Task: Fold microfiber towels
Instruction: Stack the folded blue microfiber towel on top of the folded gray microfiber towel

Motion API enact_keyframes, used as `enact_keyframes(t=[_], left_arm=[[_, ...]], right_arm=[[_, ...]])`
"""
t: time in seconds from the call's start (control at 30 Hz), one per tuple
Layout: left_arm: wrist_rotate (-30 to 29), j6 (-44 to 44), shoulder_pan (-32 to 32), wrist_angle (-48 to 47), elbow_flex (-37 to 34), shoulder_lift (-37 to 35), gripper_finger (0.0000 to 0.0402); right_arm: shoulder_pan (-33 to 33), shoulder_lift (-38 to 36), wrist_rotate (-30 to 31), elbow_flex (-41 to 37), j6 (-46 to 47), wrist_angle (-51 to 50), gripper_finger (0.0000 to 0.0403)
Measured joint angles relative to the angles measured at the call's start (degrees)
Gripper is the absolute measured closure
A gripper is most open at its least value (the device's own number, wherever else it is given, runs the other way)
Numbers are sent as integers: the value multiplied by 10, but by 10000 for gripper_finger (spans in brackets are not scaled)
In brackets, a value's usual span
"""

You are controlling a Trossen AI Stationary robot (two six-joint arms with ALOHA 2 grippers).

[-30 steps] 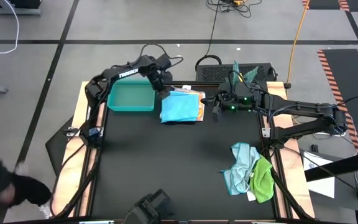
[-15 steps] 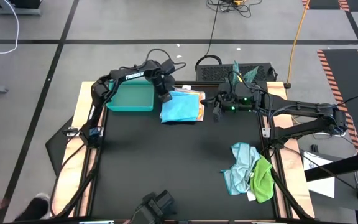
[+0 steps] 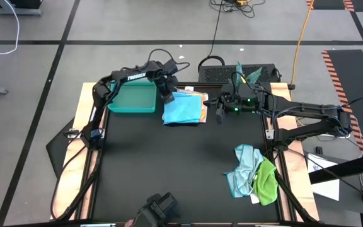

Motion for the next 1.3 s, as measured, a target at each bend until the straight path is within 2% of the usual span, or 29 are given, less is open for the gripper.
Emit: enact_keyframes(t=[0.3,0.47,0.67,0.97,1.13,1.3], left_arm=[[16,34,-3,-63,-3,0,284],[15,40,-3,-58,-3,0,284],[-58,34,-18,-12,-3,0,284],[-59,35,-31,3,-3,0,284],[-36,37,-28,-13,-3,1,284],[-72,45,-23,-61,-3,-4,284]], right_arm=[[-13,0,1,0,-1,0,403],[-15,0,0,0,-1,0,403],[-15,0,0,0,0,0,403],[-15,0,0,0,0,0,403],[-15,0,-1,0,0,0,403],[-15,0,-3,0,-1,0,403]])
